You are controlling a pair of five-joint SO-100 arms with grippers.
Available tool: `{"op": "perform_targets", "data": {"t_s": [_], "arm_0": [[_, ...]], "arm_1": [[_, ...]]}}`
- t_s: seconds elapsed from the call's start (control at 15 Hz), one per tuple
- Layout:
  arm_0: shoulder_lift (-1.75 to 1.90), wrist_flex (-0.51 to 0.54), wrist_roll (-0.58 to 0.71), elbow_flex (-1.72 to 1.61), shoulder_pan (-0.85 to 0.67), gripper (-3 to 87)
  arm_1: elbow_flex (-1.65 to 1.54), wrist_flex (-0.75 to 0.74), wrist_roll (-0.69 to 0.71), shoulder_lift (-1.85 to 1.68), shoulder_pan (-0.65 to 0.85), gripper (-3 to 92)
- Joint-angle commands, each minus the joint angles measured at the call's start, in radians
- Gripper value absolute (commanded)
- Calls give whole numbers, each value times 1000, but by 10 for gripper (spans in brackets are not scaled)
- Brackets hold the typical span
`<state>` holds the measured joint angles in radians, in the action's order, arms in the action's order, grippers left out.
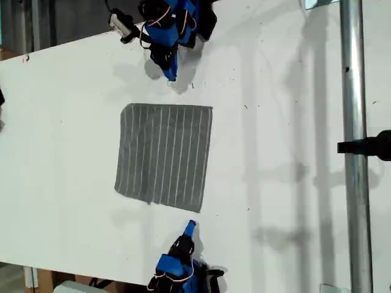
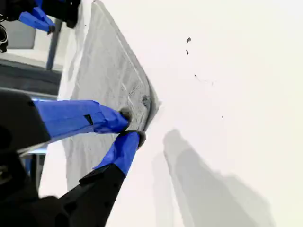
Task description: Grasp corners of a towel and fold twice.
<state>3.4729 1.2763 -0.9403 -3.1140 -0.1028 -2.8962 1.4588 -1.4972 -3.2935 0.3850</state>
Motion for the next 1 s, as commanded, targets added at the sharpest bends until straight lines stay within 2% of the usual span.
{"op": "perform_targets", "data": {"t_s": [0.0, 0.07, 0.13, 0.27, 0.33, 0.4, 0.47, 0.53, 0.6, 0.8, 0.93], "arm_0": [[-2, 9, -649, -6, 29, 86], [-2, 9, -690, -6, -20, 79], [-2, 9, -687, -6, -38, 4], [-2, 8, -779, -6, 40, -29], [0, 11, -733, 2, 63, -29], [0, 12, -718, 2, 67, -30], [0, 11, -718, 18, 69, -30], [0, -20, -698, 34, 72, -30], [0, -29, -693, 40, 69, -30], [0, -29, -690, 34, 64, -30], [0, -25, -695, 29, 60, -30]], "arm_1": [[8, 8, -6, 6, -11, 58], [8, 8, -6, 6, -11, 58], [8, 8, -6, 6, -12, 58], [12, 6, -6, 6, -14, 59], [18, 9, -6, 6, -23, 25], [21, 14, -9, 6, -35, 53], [31, -12, -14, -2, -38, -3], [35, -78, -11, -2, -64, -4], [44, -192, 64, 6, -78, -4], [298, -298, 149, 365, -133, -4], [540, -253, 201, 647, -190, -4]]}}
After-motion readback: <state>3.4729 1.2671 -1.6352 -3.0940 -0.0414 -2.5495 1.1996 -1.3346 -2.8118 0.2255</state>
